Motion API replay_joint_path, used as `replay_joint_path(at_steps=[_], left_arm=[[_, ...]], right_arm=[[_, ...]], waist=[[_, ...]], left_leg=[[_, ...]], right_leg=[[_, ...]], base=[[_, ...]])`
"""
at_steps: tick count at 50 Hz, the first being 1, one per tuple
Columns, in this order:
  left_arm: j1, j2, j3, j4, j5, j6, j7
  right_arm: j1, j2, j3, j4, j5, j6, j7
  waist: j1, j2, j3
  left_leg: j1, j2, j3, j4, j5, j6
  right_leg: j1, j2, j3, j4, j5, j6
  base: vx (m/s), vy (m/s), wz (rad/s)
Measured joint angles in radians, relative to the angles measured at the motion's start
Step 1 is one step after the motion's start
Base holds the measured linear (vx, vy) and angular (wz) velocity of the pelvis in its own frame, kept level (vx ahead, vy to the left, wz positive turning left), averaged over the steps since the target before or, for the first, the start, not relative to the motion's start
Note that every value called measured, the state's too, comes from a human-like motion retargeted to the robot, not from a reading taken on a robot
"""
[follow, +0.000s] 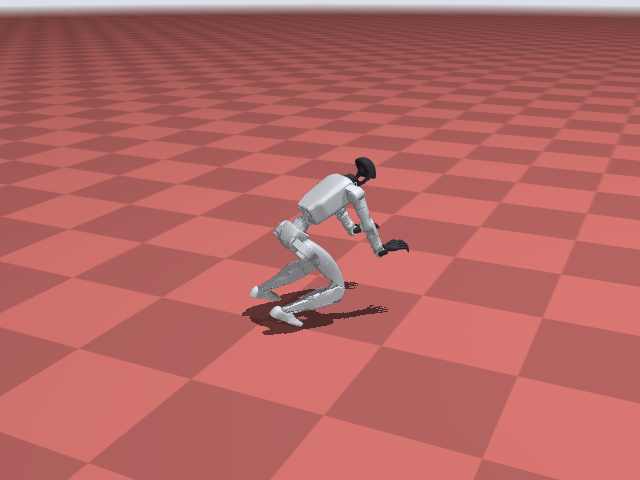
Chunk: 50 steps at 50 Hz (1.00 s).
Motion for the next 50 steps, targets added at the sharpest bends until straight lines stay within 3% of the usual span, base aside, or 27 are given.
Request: replay_joint_path(at_steps=[3,5,7,9,12,28,50], left_arm=[[0.014,-0.01,-0.003,0.0,-0.001,0.0,0.023],[-0.021,0.003,-0.005,0.006,-0.015,-0.008,0.012],[-0.011,-0.005,-0.006,0.007,-0.015,-0.008,0.024],[-0.027,0.0,-0.004,0.011,-0.021,-0.012,0.018],[-0.024,-0.004,-0.002,0.017,-0.025,-0.014,0.023],[0.016,-0.03,0.034,0.035,-0.048,-0.025,0.06],[0.054,-0.085,0.096,0.018,-0.045,-0.032,0.169]], right_arm=[[0.037,0.012,-0.001,-0.008,-0.008,0.004,-0.019],[0.018,0.001,0.0,-0.014,-0.007,0.009,-0.007],[0.039,0.007,-0.001,-0.019,-0.013,0.012,-0.019],[0.033,0.001,0.0,-0.025,-0.015,0.014,-0.017],[0.045,0.005,0.001,-0.03,-0.021,0.018,-0.02],[0.109,0.023,-0.011,-0.028,-0.028,0.022,-0.05],[0.186,0.013,-0.061,0.073,-0.001,-0.011,-0.075]], waist=[[-0.039,0.005,-0.076],[0.002,0.006,-0.008],[-0.016,0.009,-0.042],[0.011,0.013,-0.004],[0.022,0.02,-0.002],[0.068,0.055,-0.022],[0.11,0.081,-0.071]], left_leg=[[-0.059,-0.045,-0.005,0.013,0.0,-0.01],[-0.005,-0.023,-0.021,0.019,0.0,-0.023],[-0.029,-0.048,-0.024,0.025,0.0,-0.03],[0.005,-0.037,-0.036,0.031,0.0,-0.043],[0.016,-0.041,-0.046,0.038,0.0,-0.051],[0.042,-0.061,-0.083,0.025,0.0,-0.089],[0.044,-0.043,-0.061,-0.021,0.0,-0.078]], right_leg=[[-0.062,-0.011,0.023,0.022,0.0,0.027],[-0.008,0.033,0.023,0.025,0.001,0.034],[-0.033,0.029,0.036,0.035,0.001,0.052],[-0.003,0.064,0.04,0.039,0.003,0.06],[0.0,0.093,0.052,0.041,0.014,0.075],[0.0,0.21,0.103,-0.01,0.047,0.122],[0.014,0.265,0.144,-0.179,0.0,0.112]], base=[[0.16,-0.05,0.45],[0.11,-0.06,-0.44],[0.13,-0.05,0.06],[0.11,-0.05,-0.39],[0.11,-0.04,-0.15],[0.09,-0.03,-0.07],[0.08,0.0,0.0]])
